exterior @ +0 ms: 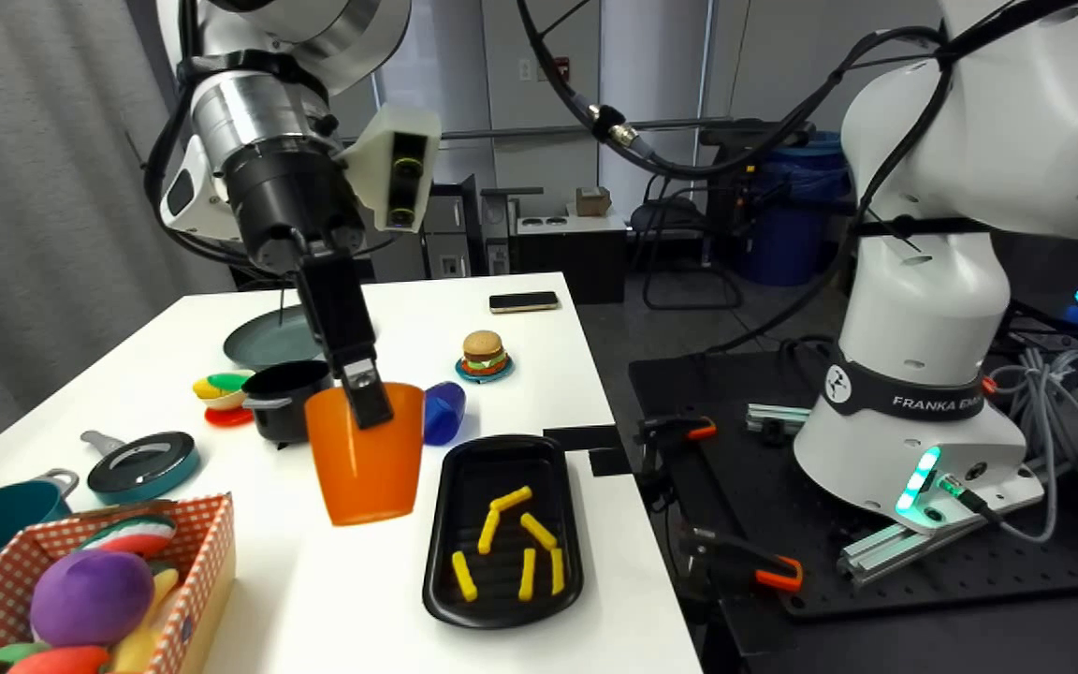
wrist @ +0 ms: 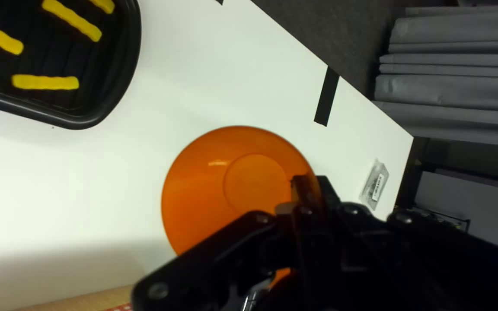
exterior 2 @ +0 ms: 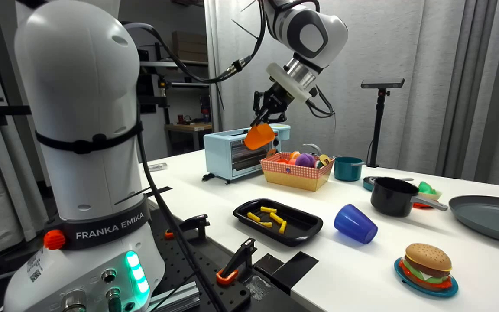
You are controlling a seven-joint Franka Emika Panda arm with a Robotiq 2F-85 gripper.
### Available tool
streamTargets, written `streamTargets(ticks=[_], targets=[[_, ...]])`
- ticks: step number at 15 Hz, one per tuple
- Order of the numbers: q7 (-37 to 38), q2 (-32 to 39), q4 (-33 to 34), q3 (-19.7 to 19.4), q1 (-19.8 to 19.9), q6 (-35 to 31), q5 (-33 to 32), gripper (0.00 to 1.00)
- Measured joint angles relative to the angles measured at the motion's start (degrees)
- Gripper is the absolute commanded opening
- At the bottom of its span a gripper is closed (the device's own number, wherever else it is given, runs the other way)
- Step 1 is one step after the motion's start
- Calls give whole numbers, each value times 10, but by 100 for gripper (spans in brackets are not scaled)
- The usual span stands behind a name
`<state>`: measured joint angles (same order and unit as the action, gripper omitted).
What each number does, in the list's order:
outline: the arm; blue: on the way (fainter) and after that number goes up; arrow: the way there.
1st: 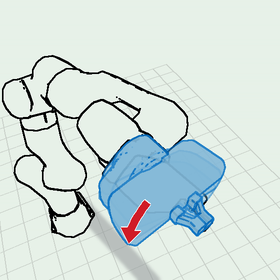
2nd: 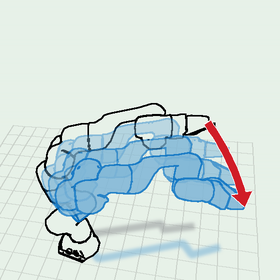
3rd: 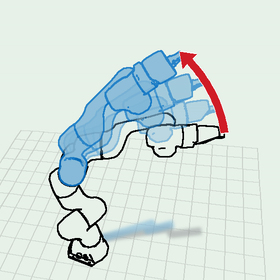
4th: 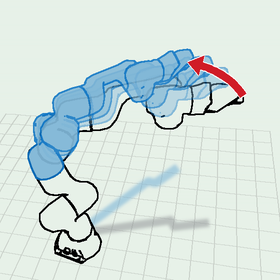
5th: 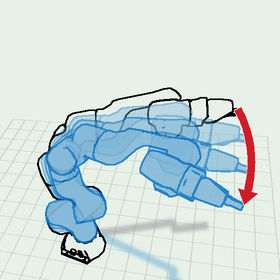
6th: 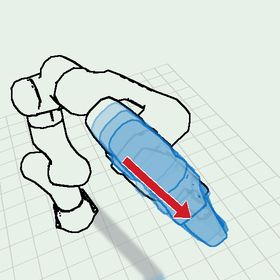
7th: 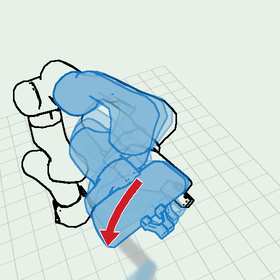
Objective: Pour the fries out of the orange cup onto the oven tray
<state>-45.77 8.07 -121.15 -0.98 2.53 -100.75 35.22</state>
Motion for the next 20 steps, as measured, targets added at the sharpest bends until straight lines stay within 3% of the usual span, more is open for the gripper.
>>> streamTargets(ticks=[9, 20], targets=[[115, -28, -26, 34, -33, -111, -75, 1], [290, -26, -49, 56, -64, -262, -236, 1]])
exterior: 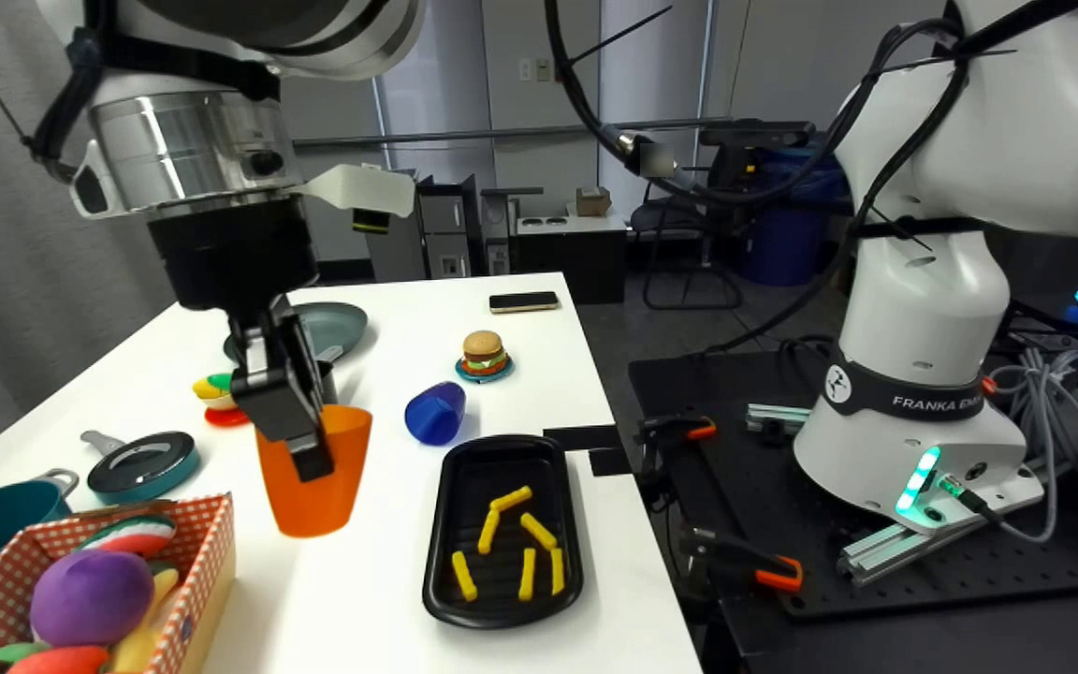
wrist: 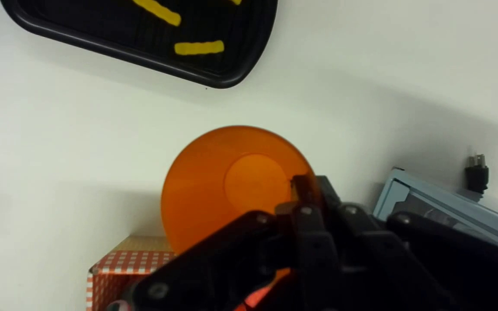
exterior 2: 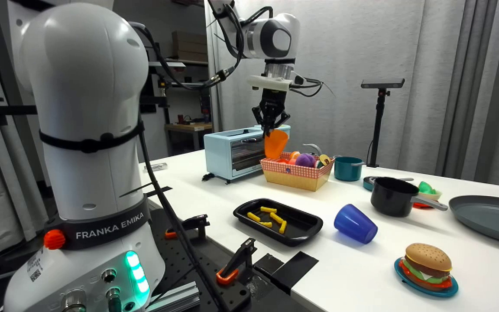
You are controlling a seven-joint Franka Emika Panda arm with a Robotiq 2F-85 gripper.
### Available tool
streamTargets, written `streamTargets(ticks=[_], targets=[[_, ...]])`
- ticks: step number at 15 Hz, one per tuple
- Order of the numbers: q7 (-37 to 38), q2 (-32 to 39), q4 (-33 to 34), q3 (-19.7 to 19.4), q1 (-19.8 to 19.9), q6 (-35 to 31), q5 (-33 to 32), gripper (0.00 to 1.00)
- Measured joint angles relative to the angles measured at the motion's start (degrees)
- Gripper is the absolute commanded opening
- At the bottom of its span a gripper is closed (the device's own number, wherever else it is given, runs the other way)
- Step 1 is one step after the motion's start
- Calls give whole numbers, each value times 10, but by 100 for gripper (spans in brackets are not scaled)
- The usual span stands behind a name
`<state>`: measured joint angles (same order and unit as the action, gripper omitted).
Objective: Pour the fries out of the orange cup onto the oven tray
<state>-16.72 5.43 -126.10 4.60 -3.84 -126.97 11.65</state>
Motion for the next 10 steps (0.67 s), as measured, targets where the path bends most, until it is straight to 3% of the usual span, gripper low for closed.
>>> streamTargets(ticks=[10], targets=[[107, 27, 9, 0, -4, -19, -91, 1]])
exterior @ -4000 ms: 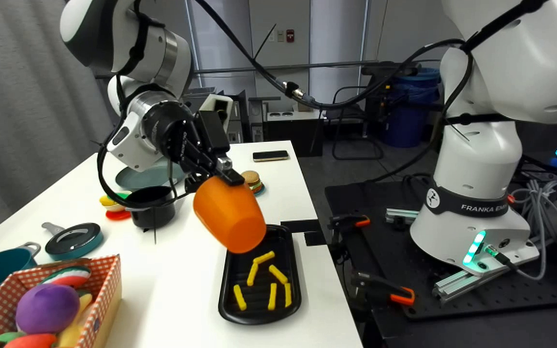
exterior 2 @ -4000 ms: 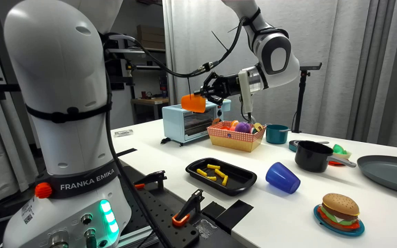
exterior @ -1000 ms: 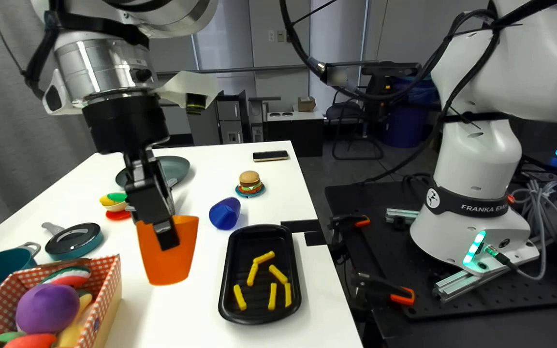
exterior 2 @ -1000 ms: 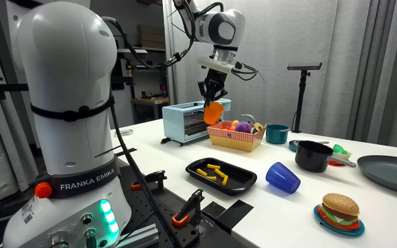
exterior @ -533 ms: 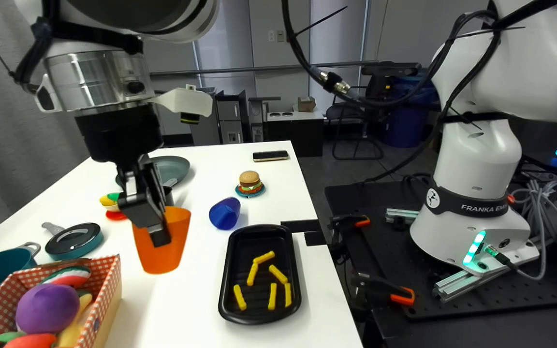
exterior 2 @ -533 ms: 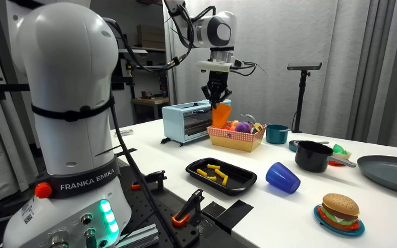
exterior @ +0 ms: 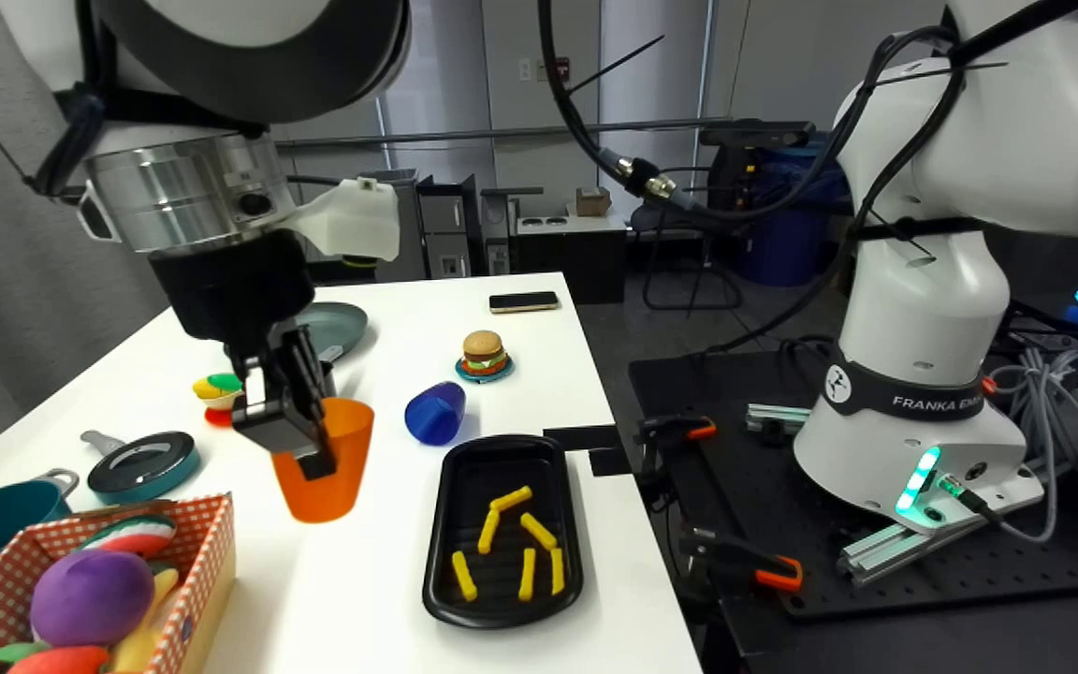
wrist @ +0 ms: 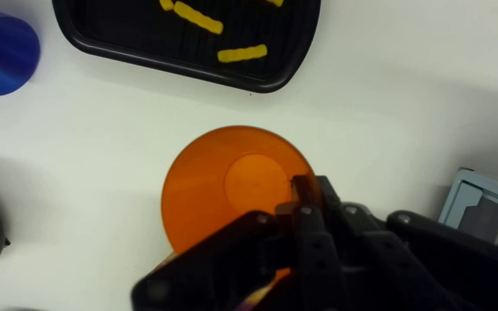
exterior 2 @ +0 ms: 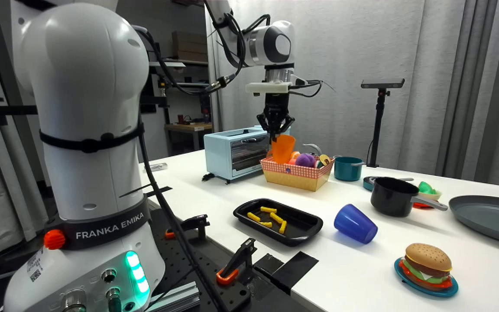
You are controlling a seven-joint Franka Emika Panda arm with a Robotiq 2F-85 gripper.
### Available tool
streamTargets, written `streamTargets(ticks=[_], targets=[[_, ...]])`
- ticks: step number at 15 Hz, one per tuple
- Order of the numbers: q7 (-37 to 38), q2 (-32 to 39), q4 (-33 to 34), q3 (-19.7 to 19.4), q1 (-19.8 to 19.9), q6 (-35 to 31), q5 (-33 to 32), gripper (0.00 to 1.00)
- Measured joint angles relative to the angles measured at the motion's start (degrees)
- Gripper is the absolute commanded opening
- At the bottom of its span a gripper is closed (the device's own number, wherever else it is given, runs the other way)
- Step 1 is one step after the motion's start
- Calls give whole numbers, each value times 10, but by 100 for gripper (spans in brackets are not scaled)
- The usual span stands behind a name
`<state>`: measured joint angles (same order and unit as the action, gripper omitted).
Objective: Pour the fries out of the orange cup onto the oven tray
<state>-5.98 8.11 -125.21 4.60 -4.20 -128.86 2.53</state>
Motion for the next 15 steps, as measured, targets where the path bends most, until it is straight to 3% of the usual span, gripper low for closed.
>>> streamTargets(ticks=[15], targets=[[40, 99, 91, -24, 3, 0, -9, 1]])
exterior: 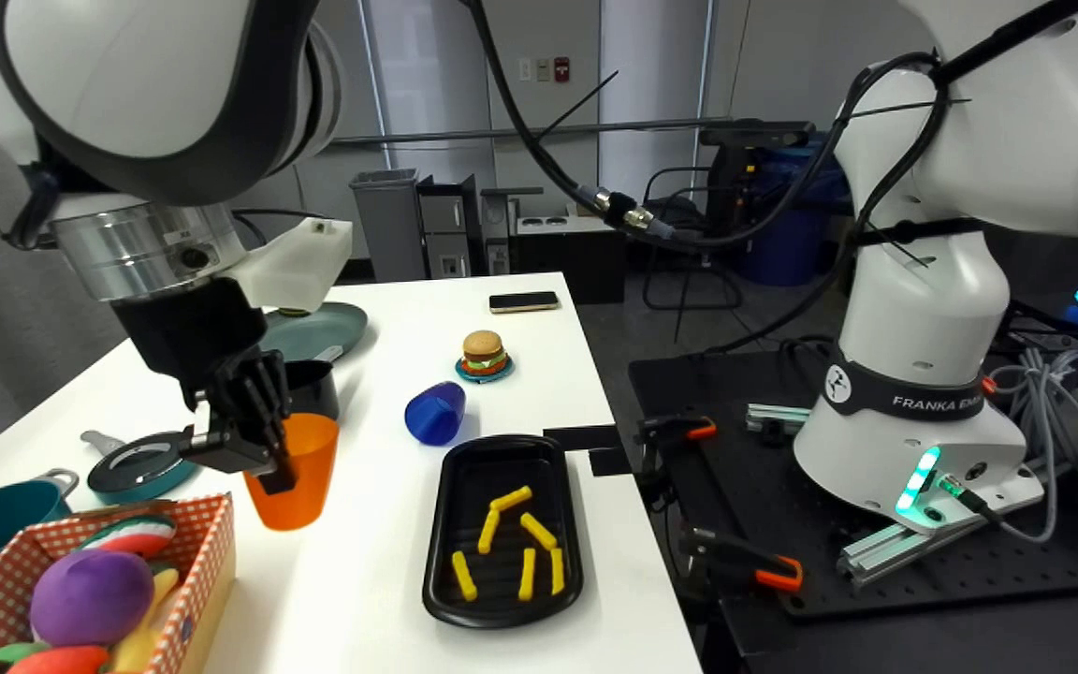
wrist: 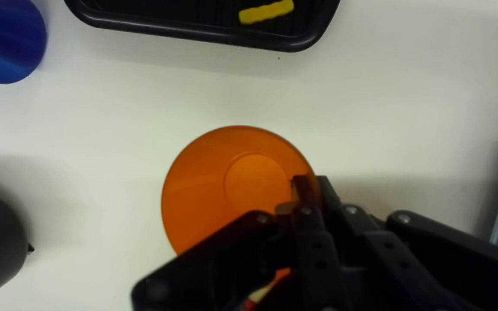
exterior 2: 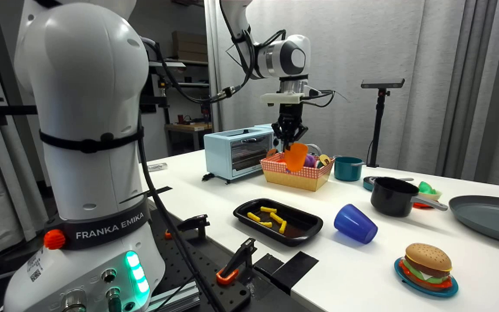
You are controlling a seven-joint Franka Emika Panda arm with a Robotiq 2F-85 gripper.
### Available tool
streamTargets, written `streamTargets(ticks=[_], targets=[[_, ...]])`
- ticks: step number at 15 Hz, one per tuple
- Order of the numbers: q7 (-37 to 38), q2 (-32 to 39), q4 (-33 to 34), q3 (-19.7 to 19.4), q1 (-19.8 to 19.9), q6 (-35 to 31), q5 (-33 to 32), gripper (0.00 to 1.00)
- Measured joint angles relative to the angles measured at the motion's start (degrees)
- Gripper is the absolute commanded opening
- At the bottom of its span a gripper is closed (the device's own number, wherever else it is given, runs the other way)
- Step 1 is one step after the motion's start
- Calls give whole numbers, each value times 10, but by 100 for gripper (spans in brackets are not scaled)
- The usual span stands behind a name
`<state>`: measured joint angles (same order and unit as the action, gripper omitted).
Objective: Pour the fries out of the orange cup onto the oven tray
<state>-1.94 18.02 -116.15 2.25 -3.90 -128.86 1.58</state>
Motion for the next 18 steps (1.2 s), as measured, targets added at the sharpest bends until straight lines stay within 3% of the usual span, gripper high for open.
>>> streamTargets(ticks=[18], targets=[[1, 63, 35, -17, 10, 0, 0, 1]])
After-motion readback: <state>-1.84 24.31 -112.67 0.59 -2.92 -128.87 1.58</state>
